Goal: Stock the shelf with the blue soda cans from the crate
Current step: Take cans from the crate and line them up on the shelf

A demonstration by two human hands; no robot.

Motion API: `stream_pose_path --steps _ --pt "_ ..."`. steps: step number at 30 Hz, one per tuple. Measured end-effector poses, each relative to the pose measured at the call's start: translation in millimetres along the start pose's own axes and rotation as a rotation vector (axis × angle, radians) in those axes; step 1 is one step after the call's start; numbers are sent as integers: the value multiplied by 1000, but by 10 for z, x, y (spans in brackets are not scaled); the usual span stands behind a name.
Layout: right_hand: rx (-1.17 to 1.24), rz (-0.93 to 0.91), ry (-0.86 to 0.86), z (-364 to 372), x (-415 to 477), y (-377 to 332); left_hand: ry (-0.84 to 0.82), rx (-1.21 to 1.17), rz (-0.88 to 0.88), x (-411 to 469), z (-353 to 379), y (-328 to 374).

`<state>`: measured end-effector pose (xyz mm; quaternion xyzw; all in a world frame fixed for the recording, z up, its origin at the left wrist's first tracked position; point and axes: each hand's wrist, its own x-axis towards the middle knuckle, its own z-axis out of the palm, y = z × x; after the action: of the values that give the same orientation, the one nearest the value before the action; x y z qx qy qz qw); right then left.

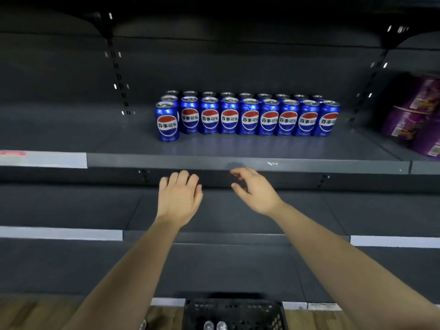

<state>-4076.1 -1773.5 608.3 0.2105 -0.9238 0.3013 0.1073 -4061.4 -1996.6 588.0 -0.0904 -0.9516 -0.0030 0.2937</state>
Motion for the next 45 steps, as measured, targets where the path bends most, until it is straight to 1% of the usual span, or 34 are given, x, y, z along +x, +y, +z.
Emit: stream_pose_path --steps 6,11,16,23,28,30,33,35,38,42,45 --pt "-110 113 -194 -30 -778 726 -207 55 -55 -770 127 729" --pt "-165 203 -316 117 -1282 1071 -320 36 -103 -1303 217 1131" --pt "-225 242 -412 503 -1632 1271 -405 58 -123 -1731 475 1215" --pt "-253 308 -551 1201 -1951 1529 -532 53 -127 -2148 997 1082" --pt "-235 334 -617 1886 -2101 1764 -563 12 -128 -2503 1526 907" --pt "-253 345 -627 2240 -2237 1882 -605 1 -138 -2726 1790 858" --pt "-307 350 -706 2783 -2456 2097 -663 -8 -158 -3113 2244 812" --pt "-282 356 -749 3158 -2588 2296 -674 -36 -187 -3364 2587 806" --pt "-267 349 -762 3739 -2774 2652 -671 -42 -212 -3746 3131 824" --pt "-259 361 -756 4476 -3089 3141 -723 -63 -214 -4272 3872 938" --pt "-247 364 -752 4985 -3268 3485 -705 -69 -224 -4559 4394 1015"
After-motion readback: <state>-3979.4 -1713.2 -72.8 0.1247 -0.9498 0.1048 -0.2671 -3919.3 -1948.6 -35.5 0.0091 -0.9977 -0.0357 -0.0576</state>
